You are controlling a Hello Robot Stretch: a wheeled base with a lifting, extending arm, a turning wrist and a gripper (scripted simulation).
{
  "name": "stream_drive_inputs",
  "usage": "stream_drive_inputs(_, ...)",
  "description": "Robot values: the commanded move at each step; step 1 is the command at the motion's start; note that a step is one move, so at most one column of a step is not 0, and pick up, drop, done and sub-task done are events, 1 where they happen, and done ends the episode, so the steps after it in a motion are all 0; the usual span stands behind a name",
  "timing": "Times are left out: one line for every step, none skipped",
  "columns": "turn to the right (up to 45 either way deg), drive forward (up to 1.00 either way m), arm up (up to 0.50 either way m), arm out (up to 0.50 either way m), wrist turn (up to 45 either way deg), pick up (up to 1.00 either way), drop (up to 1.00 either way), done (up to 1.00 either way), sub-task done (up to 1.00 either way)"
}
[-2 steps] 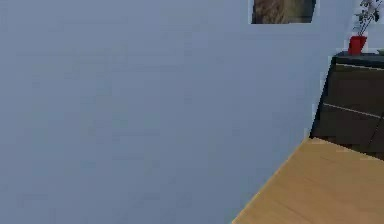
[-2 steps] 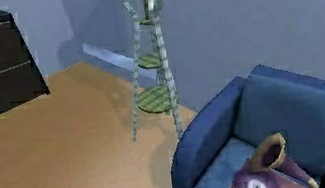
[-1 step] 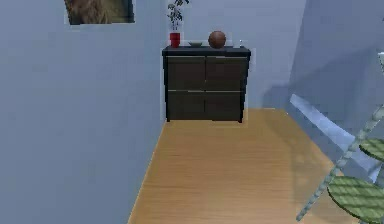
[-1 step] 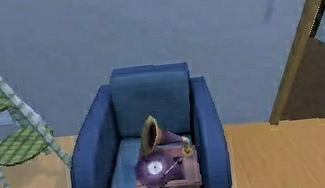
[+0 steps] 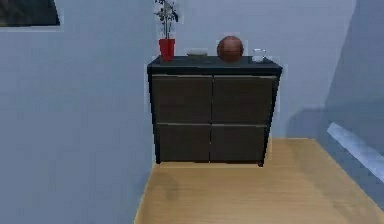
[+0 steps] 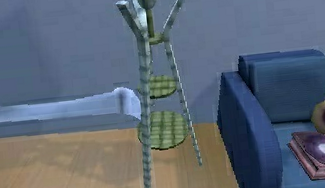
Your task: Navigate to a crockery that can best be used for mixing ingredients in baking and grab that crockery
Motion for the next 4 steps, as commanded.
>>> stream_drive_inputs(3.0,0.00,0.00,0.00,0.0,0.00,0.00,0.00,0.00)
stream_drive_inputs(0.0,1.00,0.00,0.00,0.0,0.00,0.00,0.00,0.00)
stream_drive_inputs(6.0,0.00,0.00,0.00,0.0,0.00,0.00,0.00,0.00)
stream_drive_inputs(3.0,0.00,0.00,0.00,0.0,0.00,0.00,0.00,0.00)
